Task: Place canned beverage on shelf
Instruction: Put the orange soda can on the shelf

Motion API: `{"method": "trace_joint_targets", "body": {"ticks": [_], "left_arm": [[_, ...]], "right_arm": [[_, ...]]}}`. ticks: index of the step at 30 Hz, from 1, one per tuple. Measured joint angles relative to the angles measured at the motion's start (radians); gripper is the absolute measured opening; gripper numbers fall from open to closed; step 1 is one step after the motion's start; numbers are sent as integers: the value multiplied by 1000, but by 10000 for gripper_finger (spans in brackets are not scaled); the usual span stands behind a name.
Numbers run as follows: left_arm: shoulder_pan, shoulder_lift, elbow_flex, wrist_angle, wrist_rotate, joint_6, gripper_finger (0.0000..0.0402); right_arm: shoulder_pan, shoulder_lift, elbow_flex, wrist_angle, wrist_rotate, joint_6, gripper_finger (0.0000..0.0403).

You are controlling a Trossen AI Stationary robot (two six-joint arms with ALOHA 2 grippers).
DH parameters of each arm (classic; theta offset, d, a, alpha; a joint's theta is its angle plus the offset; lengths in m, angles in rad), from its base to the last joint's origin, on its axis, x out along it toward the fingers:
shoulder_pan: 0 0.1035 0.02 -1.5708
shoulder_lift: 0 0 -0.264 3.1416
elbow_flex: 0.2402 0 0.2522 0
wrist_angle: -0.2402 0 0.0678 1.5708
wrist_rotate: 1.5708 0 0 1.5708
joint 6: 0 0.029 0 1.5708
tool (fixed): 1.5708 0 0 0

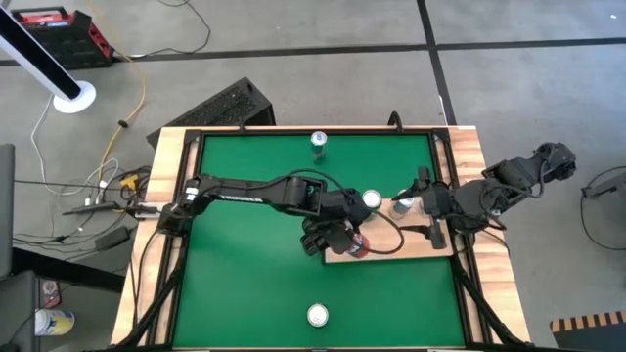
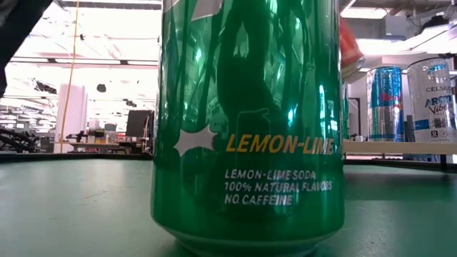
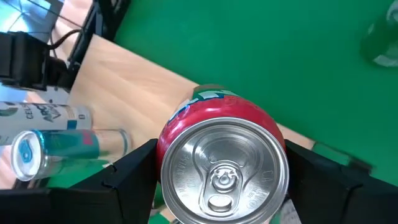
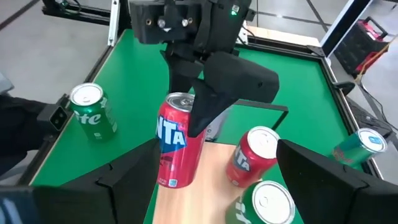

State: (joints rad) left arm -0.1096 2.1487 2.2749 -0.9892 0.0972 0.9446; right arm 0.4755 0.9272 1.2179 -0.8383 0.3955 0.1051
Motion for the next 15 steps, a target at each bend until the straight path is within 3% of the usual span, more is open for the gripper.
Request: {"method": "trace_joint_targets", "body": {"ticks": [8,15], "left_arm": [[0,15,0,-13,-76,46,276],[-4,15,0,-42,-78,38,278]], "right_arm": [[-16,-7,0,-24,10,-5,345],[-37,-5,-17,-54,9,49,345]]}}
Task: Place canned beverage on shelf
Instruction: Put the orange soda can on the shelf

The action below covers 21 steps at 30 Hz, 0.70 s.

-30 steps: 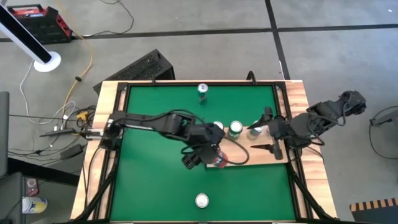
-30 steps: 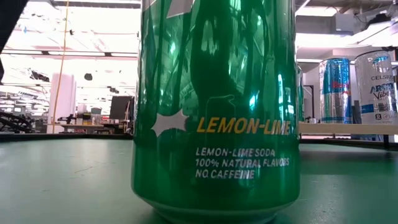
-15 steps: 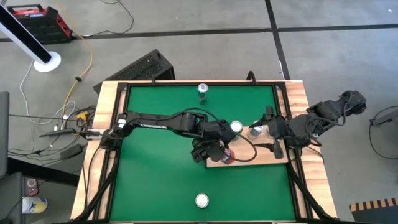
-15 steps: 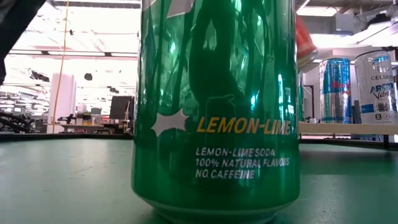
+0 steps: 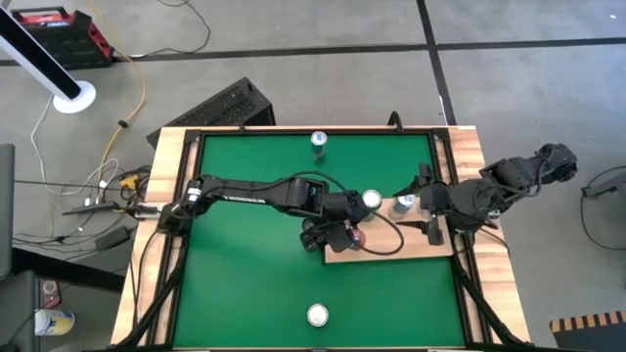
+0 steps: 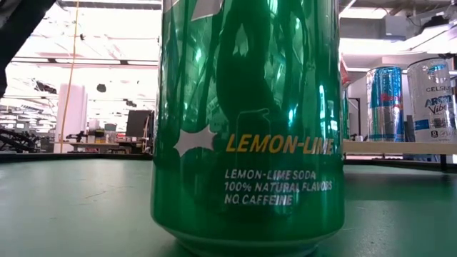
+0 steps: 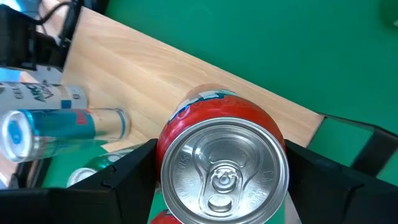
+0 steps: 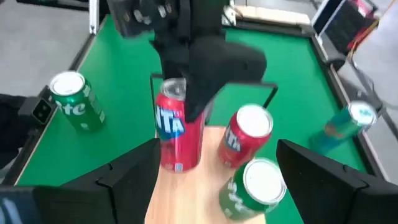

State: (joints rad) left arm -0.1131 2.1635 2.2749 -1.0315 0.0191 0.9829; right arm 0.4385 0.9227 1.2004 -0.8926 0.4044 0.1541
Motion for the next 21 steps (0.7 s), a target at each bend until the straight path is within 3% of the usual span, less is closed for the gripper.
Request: {"method": "trace_joint_targets", "body": {"ticks": [5,12,15,21], "left_arm": [[-8,0,0,-6,0,-1,279],[-10,0,0,-9,-8,-2,280],[-10,0,0,-9,-15,-8,280],[-11,0,0,-10,-42,-26,280]], "right_arm": [[45,-31,-162,73,56,112,345],[115,-3,-434,497,177,113,345],[117,48,-476,633,179,84,345],[103,128,-478,718,225,72,364]]}}
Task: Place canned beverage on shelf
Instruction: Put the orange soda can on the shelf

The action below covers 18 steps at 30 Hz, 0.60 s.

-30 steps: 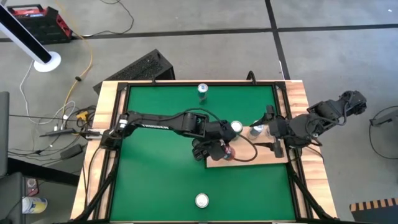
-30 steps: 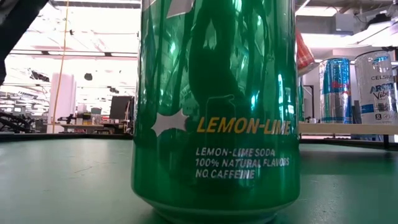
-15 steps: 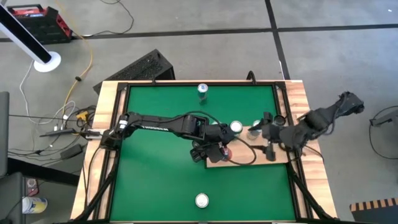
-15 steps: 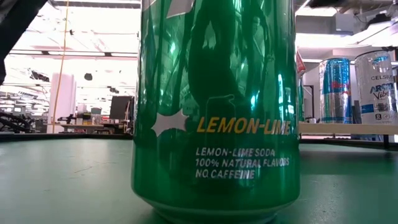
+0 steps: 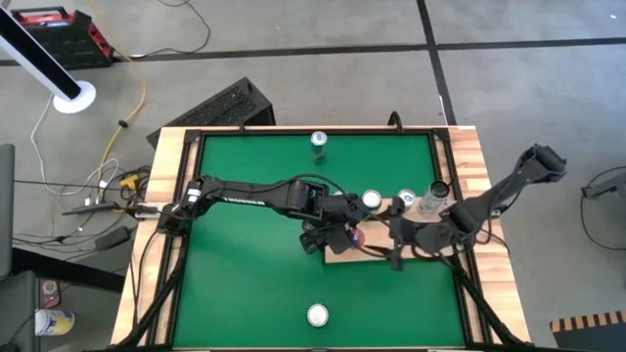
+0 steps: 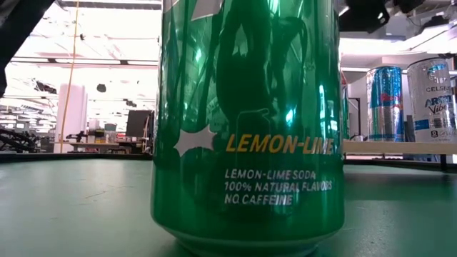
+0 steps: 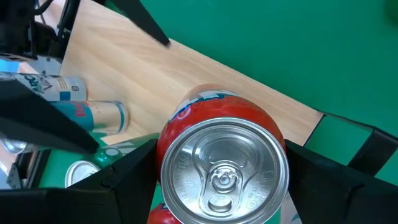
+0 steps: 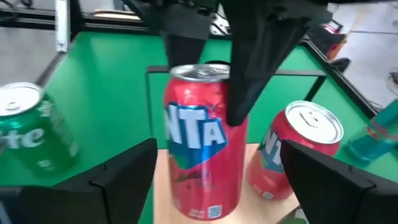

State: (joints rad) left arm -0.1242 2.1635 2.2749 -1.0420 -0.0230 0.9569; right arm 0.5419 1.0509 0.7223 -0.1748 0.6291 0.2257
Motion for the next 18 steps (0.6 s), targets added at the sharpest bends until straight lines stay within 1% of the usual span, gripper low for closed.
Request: {"method": "trace_joint_targets", "body": {"ticks": [4,6,9,15,18], "left_arm": [[0,0,0,0,0,0,280],[0,0,0,0,0,0,280],[0,0,0,0,0,-6,281],[0,0,0,0,0,-10,281],[-1,-1,0,-6,5,-12,281]], "right_arm": [[-31,40,0,43,1,1,389],[-47,58,0,62,-17,-6,397],[-66,83,0,95,-43,-14,396],[-81,120,0,164,-139,-48,399],[-82,141,0,223,-148,-87,399]]}}
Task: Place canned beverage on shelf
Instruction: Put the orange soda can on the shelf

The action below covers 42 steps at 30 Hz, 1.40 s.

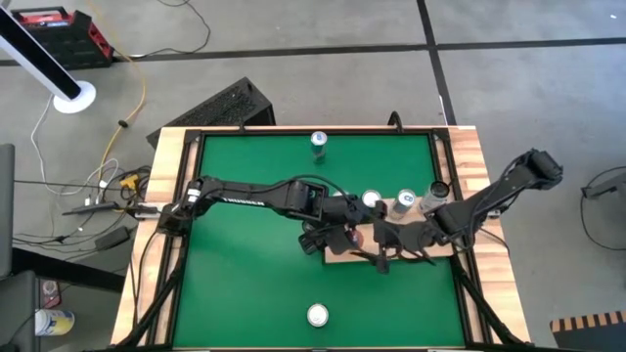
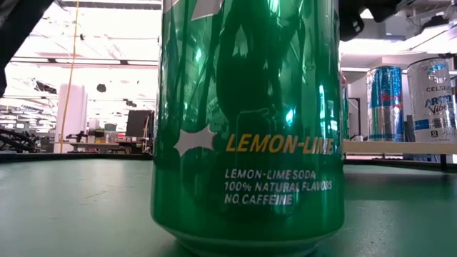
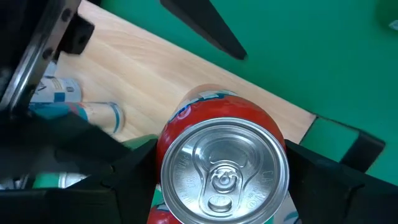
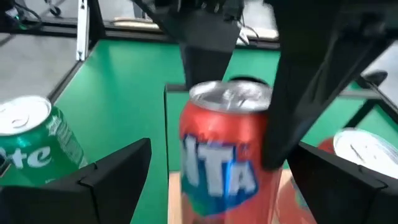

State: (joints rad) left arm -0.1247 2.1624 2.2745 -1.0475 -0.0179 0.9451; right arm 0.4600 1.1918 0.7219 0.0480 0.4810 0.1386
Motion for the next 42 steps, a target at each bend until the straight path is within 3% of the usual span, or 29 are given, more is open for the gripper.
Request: {"method": "trace_joint_targets", "body": {"ticks": [17,32,42], "left_arm": [[-34,-3,8,17,-49,42,281],[-45,-8,49,29,-10,40,281],[-45,-8,49,33,-9,33,281]], "right_arm": [[-38,8,0,9,-63,-18,399],[-36,8,0,71,-68,-92,398],[-36,8,0,91,-86,-95,340]]}}
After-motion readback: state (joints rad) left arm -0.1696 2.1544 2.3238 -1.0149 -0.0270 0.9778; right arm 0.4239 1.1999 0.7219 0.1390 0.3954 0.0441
